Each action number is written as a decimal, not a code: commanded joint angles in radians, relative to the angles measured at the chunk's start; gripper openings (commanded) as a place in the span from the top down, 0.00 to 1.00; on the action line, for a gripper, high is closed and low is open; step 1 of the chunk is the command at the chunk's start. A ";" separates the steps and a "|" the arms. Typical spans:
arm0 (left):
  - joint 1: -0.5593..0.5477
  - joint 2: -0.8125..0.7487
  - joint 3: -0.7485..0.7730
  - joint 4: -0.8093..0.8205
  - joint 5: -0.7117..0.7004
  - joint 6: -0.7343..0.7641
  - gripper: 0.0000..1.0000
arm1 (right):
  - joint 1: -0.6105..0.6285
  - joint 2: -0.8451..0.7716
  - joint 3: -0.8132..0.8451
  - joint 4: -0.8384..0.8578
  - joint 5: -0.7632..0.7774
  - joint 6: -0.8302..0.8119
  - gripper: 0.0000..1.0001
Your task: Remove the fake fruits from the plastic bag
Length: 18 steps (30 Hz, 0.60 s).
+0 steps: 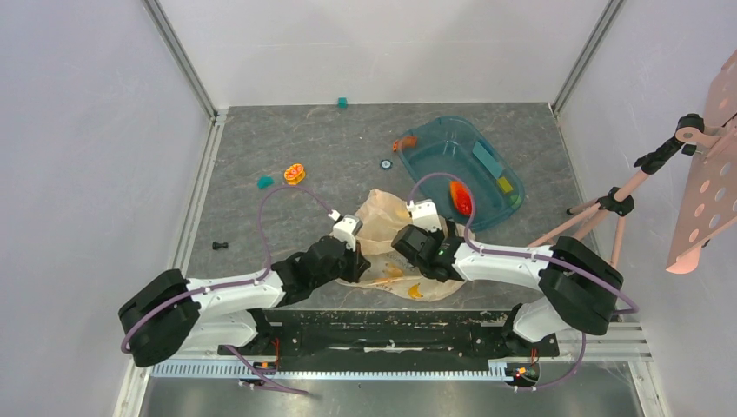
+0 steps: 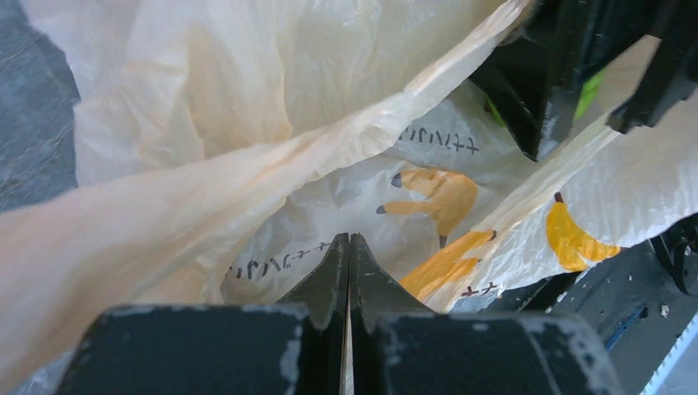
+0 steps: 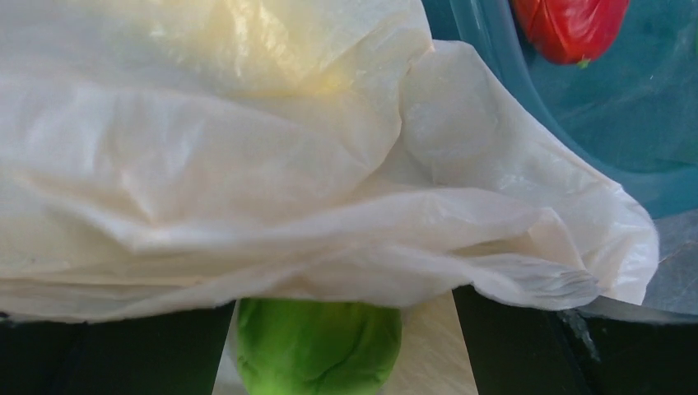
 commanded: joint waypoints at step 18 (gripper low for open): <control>-0.011 0.055 0.029 0.071 0.063 0.034 0.98 | -0.084 -0.099 -0.167 0.186 -0.269 0.063 0.25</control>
